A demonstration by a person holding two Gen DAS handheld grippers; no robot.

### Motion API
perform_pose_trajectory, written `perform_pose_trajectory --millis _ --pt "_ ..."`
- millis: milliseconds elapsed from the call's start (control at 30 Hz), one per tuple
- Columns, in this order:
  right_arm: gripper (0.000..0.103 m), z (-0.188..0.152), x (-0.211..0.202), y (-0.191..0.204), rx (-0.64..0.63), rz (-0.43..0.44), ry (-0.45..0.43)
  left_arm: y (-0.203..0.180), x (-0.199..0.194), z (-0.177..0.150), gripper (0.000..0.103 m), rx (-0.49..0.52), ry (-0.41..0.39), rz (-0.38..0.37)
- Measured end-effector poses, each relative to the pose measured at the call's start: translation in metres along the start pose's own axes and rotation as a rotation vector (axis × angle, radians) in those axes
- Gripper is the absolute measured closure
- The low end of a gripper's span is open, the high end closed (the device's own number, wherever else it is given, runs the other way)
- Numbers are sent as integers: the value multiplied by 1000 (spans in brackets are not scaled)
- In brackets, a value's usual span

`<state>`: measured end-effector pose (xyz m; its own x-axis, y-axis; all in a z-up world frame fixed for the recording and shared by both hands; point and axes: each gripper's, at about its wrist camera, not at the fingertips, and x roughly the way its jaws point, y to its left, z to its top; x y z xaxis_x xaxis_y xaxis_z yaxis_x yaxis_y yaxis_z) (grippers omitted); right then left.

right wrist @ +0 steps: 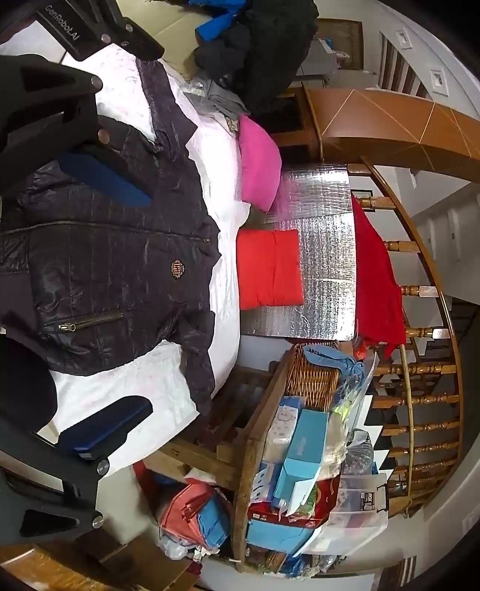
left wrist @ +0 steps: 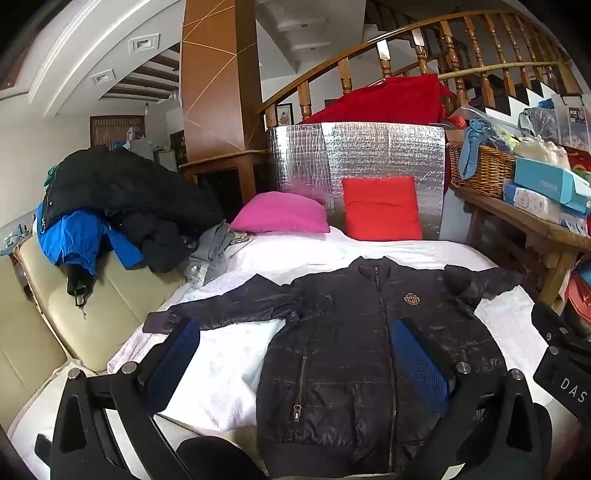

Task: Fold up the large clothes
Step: 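Move both grippers toward the black jacket's sleeve cuffs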

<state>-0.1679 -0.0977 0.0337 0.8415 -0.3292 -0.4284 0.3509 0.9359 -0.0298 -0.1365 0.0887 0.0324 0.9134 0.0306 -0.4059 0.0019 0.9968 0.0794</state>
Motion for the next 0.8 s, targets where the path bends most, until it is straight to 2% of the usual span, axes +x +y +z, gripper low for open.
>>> perform_pose_trajectory --millis 533,800 --pt "0 3 1 8 2 -2 3 1 2 1 0 5 6 0" --pt "0 -6 4 -3 -2 -5 -7 1 5 -1 0 4 13 1"
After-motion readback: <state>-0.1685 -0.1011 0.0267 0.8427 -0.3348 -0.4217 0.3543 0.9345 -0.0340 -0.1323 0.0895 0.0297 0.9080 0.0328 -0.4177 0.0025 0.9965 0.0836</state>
